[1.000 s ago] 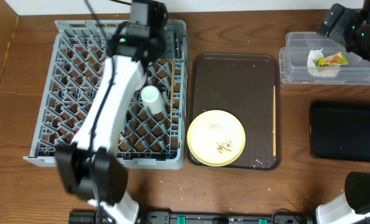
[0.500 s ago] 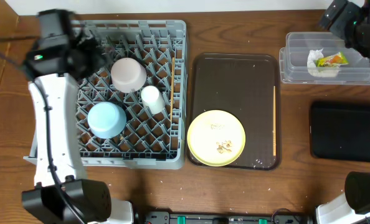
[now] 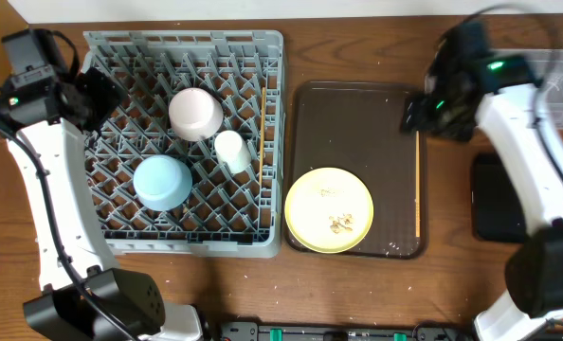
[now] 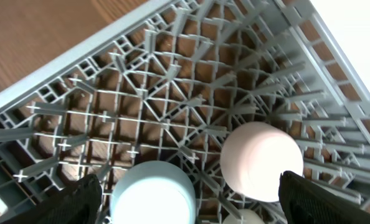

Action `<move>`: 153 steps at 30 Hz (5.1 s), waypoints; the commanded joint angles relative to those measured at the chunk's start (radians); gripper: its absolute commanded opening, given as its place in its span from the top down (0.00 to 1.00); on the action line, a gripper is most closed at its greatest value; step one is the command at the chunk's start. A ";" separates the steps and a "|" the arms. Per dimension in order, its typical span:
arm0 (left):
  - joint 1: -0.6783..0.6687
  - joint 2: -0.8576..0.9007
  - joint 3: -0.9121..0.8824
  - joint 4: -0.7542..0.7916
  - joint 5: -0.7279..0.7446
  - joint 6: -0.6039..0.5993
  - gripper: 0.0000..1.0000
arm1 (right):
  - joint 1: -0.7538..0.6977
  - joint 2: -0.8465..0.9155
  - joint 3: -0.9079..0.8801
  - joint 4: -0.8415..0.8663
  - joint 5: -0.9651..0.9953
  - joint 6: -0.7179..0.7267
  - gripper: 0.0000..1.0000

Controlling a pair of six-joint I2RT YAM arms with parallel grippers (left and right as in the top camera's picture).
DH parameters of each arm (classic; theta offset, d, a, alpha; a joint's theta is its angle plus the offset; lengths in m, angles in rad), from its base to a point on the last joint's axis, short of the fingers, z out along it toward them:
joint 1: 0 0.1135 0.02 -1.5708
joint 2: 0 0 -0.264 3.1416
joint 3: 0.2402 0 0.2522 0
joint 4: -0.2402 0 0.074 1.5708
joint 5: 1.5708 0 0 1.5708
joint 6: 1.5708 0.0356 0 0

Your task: Sort waste into correct bins and load items into the dishwasher

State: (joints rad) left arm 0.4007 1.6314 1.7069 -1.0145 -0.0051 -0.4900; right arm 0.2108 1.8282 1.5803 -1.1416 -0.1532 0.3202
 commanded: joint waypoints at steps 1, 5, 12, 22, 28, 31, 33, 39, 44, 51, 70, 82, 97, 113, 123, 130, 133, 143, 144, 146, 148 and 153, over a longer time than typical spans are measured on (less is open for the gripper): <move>0.040 -0.004 0.000 -0.006 -0.006 -0.057 0.09 | 0.027 0.004 -0.097 0.025 0.018 0.007 0.41; 0.058 -0.004 0.000 -0.006 -0.007 -0.069 0.09 | 0.033 0.004 -0.189 0.065 0.035 0.016 0.55; 0.059 -0.004 0.000 -0.006 -0.007 -0.069 0.08 | 0.033 0.004 -0.335 0.225 0.048 0.016 0.51; 0.059 -0.004 0.000 -0.006 -0.007 -0.069 0.08 | 0.034 0.004 -0.434 0.365 0.097 0.011 0.51; 0.059 -0.004 0.000 -0.025 -0.007 -0.069 0.08 | 0.036 0.005 -0.463 0.425 0.096 0.005 0.51; 0.059 -0.004 0.000 -0.037 -0.007 -0.069 0.08 | 0.040 0.006 -0.490 0.461 0.097 0.016 0.52; 0.059 -0.004 0.000 -0.037 -0.007 -0.068 0.07 | 0.040 0.007 -0.505 0.480 0.097 0.033 0.53; 0.059 -0.004 0.000 -0.037 -0.007 -0.069 0.07 | 0.045 0.007 -0.574 0.531 0.133 0.087 0.60; 0.059 -0.004 0.000 -0.036 -0.007 -0.069 0.08 | 0.046 0.006 -0.587 0.541 0.180 0.102 0.81; 0.059 -0.004 0.000 -0.037 -0.007 -0.069 0.07 | 0.046 0.006 -0.550 0.556 0.209 0.102 0.99; 0.059 -0.004 0.000 -0.037 -0.007 -0.069 0.07 | 0.054 0.006 -0.023 0.591 -0.211 0.165 0.99; 0.059 -0.004 0.000 -0.063 -0.006 -0.069 0.07 | 0.300 0.159 -0.023 1.086 -0.253 0.434 0.99; 0.059 -0.004 -0.001 -0.088 -0.007 -0.069 0.07 | 0.429 0.227 -0.022 1.080 -0.192 0.467 0.83; 0.059 0.000 -0.001 -0.088 -0.007 -0.069 0.07 | 0.334 0.172 0.140 0.795 -0.145 0.209 0.37; 0.059 0.002 -0.001 -0.088 -0.007 -0.069 0.07 | 0.174 0.169 0.236 0.172 -0.128 -0.026 0.47; 0.059 0.002 -0.001 -0.088 -0.007 -0.069 0.07 | 0.178 0.170 0.090 0.076 -0.113 -0.052 0.49; 0.059 0.002 -0.001 -0.088 -0.007 -0.069 0.07 | 0.188 0.170 0.021 0.090 -0.113 -0.052 0.51; 0.059 0.002 -0.001 -0.088 -0.007 -0.069 0.07 | 0.251 0.170 -0.150 0.159 -0.116 -0.056 0.64; 0.059 0.002 -0.001 -0.088 -0.007 -0.069 0.07 | 0.259 0.170 -0.166 0.170 -0.116 -0.056 0.64; 0.059 0.002 -0.001 -0.088 -0.007 -0.069 0.07 | 0.275 0.170 -0.194 0.186 -0.116 -0.056 0.63; 0.059 0.002 -0.001 -0.088 -0.007 -0.069 0.07 | 0.290 0.170 -0.219 0.201 -0.107 -0.055 0.64; 0.059 0.002 -0.001 -0.088 -0.007 -0.069 0.07 | 0.305 0.170 -0.239 0.202 0.059 0.044 0.76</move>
State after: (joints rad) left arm 0.4580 1.6314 1.7069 -1.0992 -0.0063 -0.5507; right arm 0.5064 1.9942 1.3495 -0.9421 -0.2066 0.3050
